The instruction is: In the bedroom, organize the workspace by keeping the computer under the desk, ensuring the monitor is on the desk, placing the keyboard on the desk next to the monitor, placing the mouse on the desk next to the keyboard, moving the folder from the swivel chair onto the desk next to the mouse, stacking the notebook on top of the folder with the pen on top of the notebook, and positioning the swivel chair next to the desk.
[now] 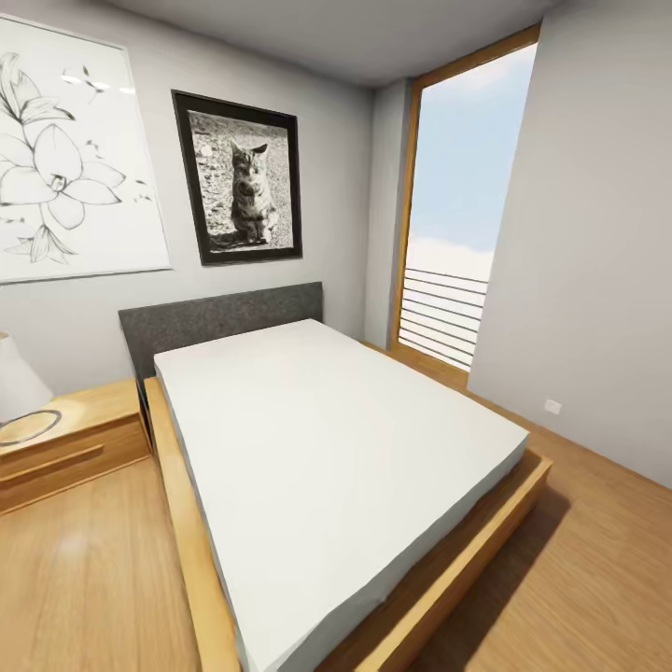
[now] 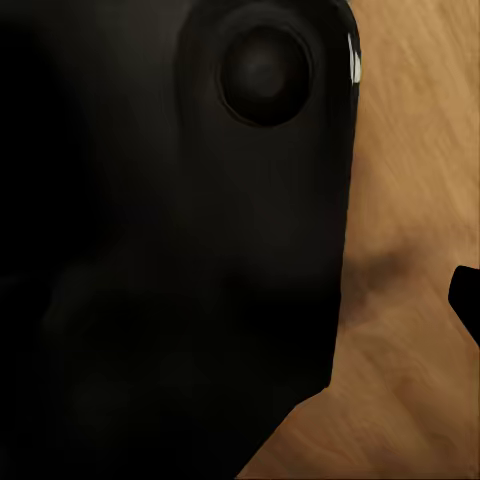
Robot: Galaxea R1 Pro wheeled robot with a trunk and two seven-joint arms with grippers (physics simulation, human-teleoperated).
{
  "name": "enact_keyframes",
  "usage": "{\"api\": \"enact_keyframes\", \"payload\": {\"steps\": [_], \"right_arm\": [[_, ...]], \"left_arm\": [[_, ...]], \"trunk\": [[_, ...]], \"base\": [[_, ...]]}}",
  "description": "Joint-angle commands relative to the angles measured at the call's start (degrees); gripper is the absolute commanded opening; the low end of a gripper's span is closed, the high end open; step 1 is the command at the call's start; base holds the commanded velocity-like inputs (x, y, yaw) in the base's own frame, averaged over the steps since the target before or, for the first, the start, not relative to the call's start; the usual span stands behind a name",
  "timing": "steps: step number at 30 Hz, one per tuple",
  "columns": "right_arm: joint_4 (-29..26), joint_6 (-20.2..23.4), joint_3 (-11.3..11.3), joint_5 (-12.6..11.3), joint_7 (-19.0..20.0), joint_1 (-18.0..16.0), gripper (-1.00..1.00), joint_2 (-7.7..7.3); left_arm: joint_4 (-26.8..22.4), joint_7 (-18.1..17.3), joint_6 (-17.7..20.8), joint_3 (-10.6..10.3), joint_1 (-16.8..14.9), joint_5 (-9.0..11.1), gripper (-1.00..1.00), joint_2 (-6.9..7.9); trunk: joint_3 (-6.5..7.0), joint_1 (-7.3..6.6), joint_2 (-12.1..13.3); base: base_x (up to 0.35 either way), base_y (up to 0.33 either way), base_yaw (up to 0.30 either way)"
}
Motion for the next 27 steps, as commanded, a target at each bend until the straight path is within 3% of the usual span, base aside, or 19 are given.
{"api": "enact_keyframes", "payload": {"steps": [1, 6, 13, 16, 27], "right_arm": [[-0.3, -0.3, -0.3, 0.1, -0.3, -0.3, 1.00, 0.33], [-2.0, -1.9, -1.3, 0.1, -0.6, -0.6, 1.00, 1.94], [-3.6, -2.1, 0.0, 0.1, 0.1, -0.5, 1.00, 4.19], [-3.7, -1.1, 0.1, 0.1, 0.1, -0.5, 1.00, 5.16], [-3.7, 1.0, 0.1, 0.0, 0.1, -0.5, 1.00, 5.19]], "left_arm": [[-0.3, 0.2, -0.3, 0.3, 0.0, 0.3, 1.00, 0.33], [-1.2, 0.1, -1.9, 1.9, 0.0, 1.9, 1.00, -0.60], [-1.3, 0.0, -2.2, -0.4, 0.1, -0.1, 1.00, -2.85], [-1.3, -0.1, -1.3, -0.3, 0.1, -0.3, 1.00, -2.95], [-1.3, -0.3, -3.9, -0.5, 0.1, -0.5, 1.00, -2.90]], "trunk": [[0.15, -0.22, 0.4], [1.05, -1.31, 2.4], [2.31, -2.85, 5.2], [2.85, -3.51, 6.4], [4.82, -5.93, 10.8]], "base": [[0.000, 0.000, 0.000], [0.000, 0.000, 0.000], [0.000, 0.000, 0.000], [0.000, 0.000, 0.000], [0.000, 0.000, 0.000]]}}
